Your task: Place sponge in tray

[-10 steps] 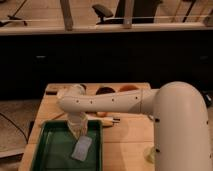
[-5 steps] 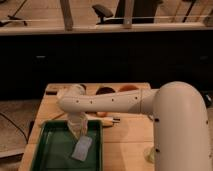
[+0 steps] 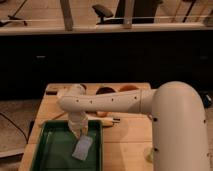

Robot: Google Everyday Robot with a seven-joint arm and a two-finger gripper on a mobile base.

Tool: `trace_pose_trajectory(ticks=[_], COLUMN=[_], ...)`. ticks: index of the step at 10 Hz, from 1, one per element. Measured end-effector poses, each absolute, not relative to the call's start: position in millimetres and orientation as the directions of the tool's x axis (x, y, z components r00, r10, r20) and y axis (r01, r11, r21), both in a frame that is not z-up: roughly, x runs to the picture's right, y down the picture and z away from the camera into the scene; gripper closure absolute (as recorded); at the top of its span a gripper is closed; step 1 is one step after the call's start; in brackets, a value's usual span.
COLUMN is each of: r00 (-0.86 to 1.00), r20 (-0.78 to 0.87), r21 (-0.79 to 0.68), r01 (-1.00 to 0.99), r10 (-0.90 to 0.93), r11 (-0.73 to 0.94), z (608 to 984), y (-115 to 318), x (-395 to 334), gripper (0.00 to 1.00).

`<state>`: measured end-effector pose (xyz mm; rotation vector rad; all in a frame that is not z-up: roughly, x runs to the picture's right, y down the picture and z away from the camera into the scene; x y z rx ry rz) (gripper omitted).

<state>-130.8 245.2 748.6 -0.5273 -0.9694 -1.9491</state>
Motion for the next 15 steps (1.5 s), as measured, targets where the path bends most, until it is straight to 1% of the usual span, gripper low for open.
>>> trace_pose_trajectory(ticks=[15], r00=[-0.542], r20=[0.665], r21=[0.439], r01=[0.84], r10=[-0.514], r11=[-0.318], z=[752.8], y=[246.7], x=[-126.2], gripper=[0.2])
